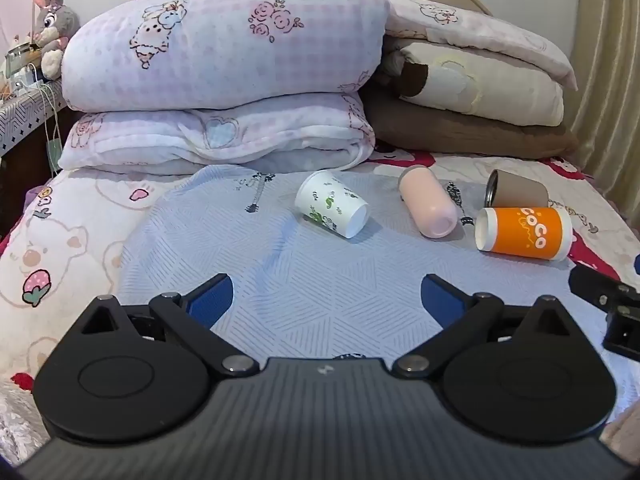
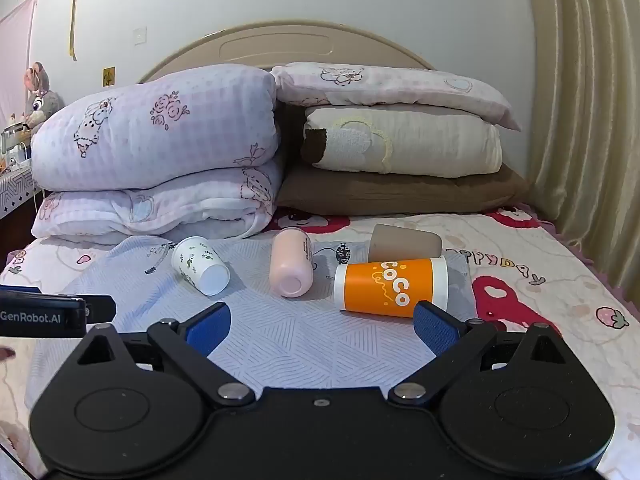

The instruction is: Flip cup upright

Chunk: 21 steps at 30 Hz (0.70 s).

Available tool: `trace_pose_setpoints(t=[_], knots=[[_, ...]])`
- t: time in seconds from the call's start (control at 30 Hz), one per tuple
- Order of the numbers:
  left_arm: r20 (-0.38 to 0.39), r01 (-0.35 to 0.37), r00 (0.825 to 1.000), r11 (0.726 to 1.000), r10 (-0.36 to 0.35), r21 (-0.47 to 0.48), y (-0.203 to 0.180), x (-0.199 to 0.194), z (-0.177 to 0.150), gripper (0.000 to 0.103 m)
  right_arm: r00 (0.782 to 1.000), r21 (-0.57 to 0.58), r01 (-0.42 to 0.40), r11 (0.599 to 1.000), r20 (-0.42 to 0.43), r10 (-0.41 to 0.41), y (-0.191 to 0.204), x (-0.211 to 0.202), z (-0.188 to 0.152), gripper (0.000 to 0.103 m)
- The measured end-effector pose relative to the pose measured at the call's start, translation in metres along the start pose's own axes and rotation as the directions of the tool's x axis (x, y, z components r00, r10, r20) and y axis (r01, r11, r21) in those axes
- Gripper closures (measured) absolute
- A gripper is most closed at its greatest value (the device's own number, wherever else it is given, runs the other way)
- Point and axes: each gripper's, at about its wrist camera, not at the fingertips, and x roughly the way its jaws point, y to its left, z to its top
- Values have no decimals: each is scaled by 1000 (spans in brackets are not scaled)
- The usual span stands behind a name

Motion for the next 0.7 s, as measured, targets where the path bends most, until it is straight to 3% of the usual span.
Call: trace_pose_setpoints(t=[0.2, 0.4, 0.7], knots=[[-2, 28, 1000, 999, -28, -38, 4, -1, 7, 1, 1000, 0, -1, 1000, 0, 1, -1, 0, 0, 3], [82, 33, 996, 998, -29, -44, 11, -6, 4, 1, 1000, -2, 1, 1000, 3, -1, -1, 0, 0, 3], [87, 27, 996, 998, -23, -52, 12, -5, 0, 1, 1000, -4, 2, 1000, 5, -2, -2, -1, 0, 3]])
